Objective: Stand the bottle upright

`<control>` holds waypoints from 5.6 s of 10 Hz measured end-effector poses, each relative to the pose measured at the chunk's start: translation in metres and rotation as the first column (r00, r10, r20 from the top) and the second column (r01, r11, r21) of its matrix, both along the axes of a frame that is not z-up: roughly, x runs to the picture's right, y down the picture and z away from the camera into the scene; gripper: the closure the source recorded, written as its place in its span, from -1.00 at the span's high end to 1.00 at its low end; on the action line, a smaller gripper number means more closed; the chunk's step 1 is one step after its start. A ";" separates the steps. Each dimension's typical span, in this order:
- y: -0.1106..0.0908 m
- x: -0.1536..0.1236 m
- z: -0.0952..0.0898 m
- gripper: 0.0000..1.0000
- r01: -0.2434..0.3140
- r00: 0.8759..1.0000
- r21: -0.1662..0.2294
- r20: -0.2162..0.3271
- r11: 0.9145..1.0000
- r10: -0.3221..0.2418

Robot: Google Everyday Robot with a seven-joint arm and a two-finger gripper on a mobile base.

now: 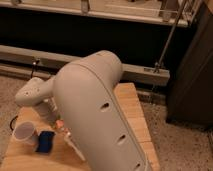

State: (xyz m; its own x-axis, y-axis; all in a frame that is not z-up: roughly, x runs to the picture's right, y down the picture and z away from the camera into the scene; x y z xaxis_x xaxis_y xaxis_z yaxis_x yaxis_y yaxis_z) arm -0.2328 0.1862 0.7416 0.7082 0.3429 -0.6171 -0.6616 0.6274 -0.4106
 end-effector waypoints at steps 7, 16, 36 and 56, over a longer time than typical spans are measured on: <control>-0.040 -0.008 -0.039 -0.63 -0.140 0.983 0.167 0.138 0.976 0.117; -0.053 0.009 -0.069 -0.63 -0.324 0.919 0.344 0.337 0.881 0.206; -0.106 0.029 -0.066 -0.63 -0.337 0.930 0.384 0.280 0.860 0.239; -0.187 0.064 0.019 -0.63 -0.534 0.839 0.388 0.353 0.751 0.414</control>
